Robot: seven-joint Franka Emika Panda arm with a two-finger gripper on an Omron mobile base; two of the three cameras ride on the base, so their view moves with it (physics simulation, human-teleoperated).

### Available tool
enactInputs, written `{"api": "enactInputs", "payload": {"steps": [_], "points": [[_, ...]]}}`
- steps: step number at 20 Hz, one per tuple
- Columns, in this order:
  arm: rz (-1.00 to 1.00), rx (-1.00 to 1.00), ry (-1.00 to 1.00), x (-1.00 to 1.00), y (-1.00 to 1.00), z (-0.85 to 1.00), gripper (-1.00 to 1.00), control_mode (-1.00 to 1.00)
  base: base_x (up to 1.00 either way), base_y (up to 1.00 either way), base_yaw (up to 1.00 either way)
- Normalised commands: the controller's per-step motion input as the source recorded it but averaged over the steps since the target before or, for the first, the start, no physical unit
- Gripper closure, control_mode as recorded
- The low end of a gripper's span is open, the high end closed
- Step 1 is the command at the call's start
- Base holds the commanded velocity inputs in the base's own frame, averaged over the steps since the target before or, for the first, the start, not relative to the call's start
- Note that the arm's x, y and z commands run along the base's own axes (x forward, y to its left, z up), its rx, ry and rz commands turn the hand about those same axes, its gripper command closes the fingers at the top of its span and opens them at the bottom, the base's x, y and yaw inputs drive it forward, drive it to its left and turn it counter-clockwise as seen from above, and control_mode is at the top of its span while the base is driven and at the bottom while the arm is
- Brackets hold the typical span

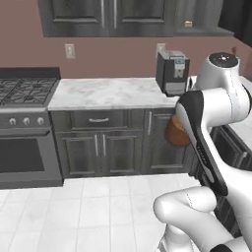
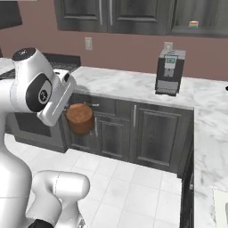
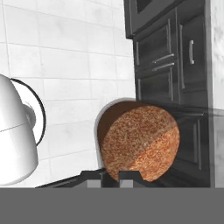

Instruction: Pick the jar and candle from the dining table and place them in the open cabinet. Close the cabinet after placing the objects.

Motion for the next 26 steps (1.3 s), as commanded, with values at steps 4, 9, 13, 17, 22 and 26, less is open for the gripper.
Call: {"api": "enactInputs", "payload": {"steps": [4, 9, 13, 17, 22, 26], "points": [[0.0, 0.0, 0.0, 0.0, 0.0, 0.0, 1.0, 1.0, 0.63, -0.11, -0.16], [0.0, 0.0, 0.0, 0.0, 0.0, 0.0, 1.0, 1.0, 0.7, -0.07, -0.18], [0.0, 0.0, 0.0, 0.0, 0.0, 0.0, 1.0, 1.0, 0.67, -0.13, -0.18], [0.0, 0.0, 0.0, 0.0, 0.0, 0.0, 1.0, 1.0, 0.68, -0.17, -0.19], [0.0, 0.0, 0.0, 0.0, 0.0, 0.0, 1.0, 1.0, 0.55, -0.34, -0.17], [0.0, 0.0, 0.0, 0.0, 0.0, 0.0, 1.0, 1.0, 0.51, -0.37, -0.17]]}}
